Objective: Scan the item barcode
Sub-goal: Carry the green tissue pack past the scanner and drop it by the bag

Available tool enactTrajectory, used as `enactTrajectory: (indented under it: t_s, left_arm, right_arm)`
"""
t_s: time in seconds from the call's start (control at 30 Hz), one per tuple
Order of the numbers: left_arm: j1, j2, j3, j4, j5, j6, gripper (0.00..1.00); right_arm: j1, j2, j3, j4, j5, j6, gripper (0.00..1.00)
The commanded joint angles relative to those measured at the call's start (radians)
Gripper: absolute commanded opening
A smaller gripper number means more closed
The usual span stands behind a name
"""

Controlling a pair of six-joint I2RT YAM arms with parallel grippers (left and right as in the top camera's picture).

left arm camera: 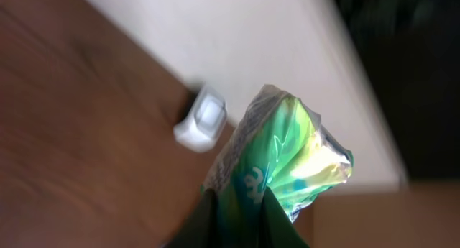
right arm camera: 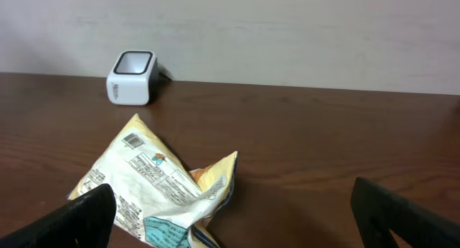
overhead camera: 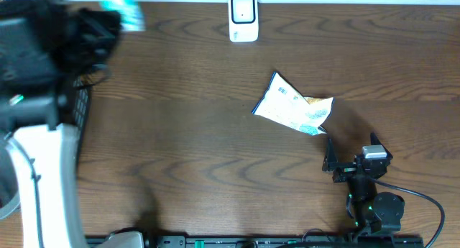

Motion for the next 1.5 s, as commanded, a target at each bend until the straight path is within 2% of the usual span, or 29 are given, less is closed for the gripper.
enactTrajectory:
  t_s: [0.0, 0.2, 0.33, 0.47, 0.63, 0.77, 0.9, 1.2, 1.37, 1.47]
  left_arm:
    - [-0.179, 0.105, 0.004, -0.007, -0.069, 0.100, 0.08]
    - [-0.376, 0.280, 0.004, -0.113, -0.323, 0.126, 0.07]
    - [-0.470, 0.394, 0.004, -0.211, -0.363, 0.064, 0.07]
    - [-0.551, 0.507, 0.004, -0.313, -0.362, -0.091, 0.07]
    - [-0.646, 0.612, 0.004, -0.395, -0.348, -0.393, 0.08]
    - [-0.720, 0.650, 0.004, -0.375, -0.349, -0.508, 0.07]
    - [-0.809, 0.697, 0.003, -0.253, -0.353, -0.627, 0.07]
    - [-0.829, 0.783, 0.003, 0.013, -0.365, -0.644, 0.07]
    - [-0.813, 0.800, 0.003, 0.161, -0.463, -0.478, 0.07]
    - [-0.800, 0.799, 0.004, 0.217, -0.455, -0.391, 0.08]
  right_arm:
    - [0.007, -0.005, -0.001, -0.004, -0.006, -0.015, 0.99]
    - [0.007, -0.005, -0.001, -0.004, -0.006, -0.015, 0.99]
    - [0.007, -0.005, -0.001, -0.004, -0.006, -0.015, 0.99]
    - [0.007, -0.005, -0.001, -0.004, -0.006, -0.015, 0.99]
    - [0.007, -0.005, -0.001, -0.004, -0.006, -0.015, 0.99]
    - [0.007, -0.005, -0.001, -0.004, -0.006, -0.015, 0.99]
    - [0.007, -0.005, -0.001, -0.004, -0.006, -0.015, 0.99]
    - [0.007, -0.005, -0.001, -0.004, -0.006, -0.015, 0.99]
    - [0.007, -0.005, -0.001, -0.004, -0.006, -0.015, 0.99]
    - [0.007, -0.005, -0.001, -0.004, -0.006, -0.015, 0.99]
